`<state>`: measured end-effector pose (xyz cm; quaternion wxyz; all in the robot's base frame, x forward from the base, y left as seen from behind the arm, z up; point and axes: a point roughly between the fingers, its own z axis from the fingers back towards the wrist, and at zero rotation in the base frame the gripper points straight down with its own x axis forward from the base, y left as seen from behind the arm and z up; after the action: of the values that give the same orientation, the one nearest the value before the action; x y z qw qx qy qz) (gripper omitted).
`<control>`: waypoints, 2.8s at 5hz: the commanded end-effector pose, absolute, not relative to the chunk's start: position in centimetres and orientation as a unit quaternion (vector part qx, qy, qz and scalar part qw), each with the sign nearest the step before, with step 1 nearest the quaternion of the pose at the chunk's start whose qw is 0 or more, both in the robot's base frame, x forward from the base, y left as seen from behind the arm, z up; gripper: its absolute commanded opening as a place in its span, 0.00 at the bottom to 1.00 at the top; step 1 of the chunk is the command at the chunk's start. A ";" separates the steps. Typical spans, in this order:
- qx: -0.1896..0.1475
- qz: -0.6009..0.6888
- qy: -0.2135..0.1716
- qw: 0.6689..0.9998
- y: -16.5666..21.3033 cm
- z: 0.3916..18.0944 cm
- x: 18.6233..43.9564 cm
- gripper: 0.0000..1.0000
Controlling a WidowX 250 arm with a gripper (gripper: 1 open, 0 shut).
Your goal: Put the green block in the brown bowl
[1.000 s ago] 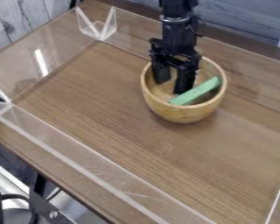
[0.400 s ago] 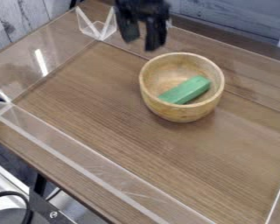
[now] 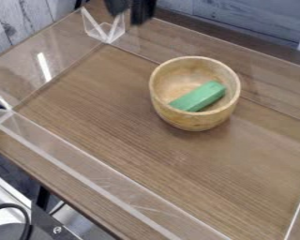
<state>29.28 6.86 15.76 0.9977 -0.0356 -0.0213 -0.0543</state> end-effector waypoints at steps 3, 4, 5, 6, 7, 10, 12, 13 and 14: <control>-0.066 -0.064 -0.002 0.996 6.4 11.4 29.1 0.00; -0.075 -0.060 0.008 0.995 6.4 9.6 28.6 0.00; -0.081 -0.066 0.001 0.995 7.4 9.5 28.5 0.00; -0.077 -0.042 0.001 0.996 8.5 9.2 29.2 0.00; -0.071 -0.017 0.002 0.997 9.8 8.8 29.9 0.00; -0.044 0.004 0.029 0.999 11.5 8.7 30.2 0.00; -0.029 0.022 0.046 0.998 12.1 8.1 30.4 0.00; -0.033 0.037 0.049 0.998 12.0 7.3 30.4 0.00; -0.038 0.054 0.052 0.996 12.1 6.7 30.1 0.00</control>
<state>29.60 11.43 5.48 0.9951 -0.0450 0.0733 0.0484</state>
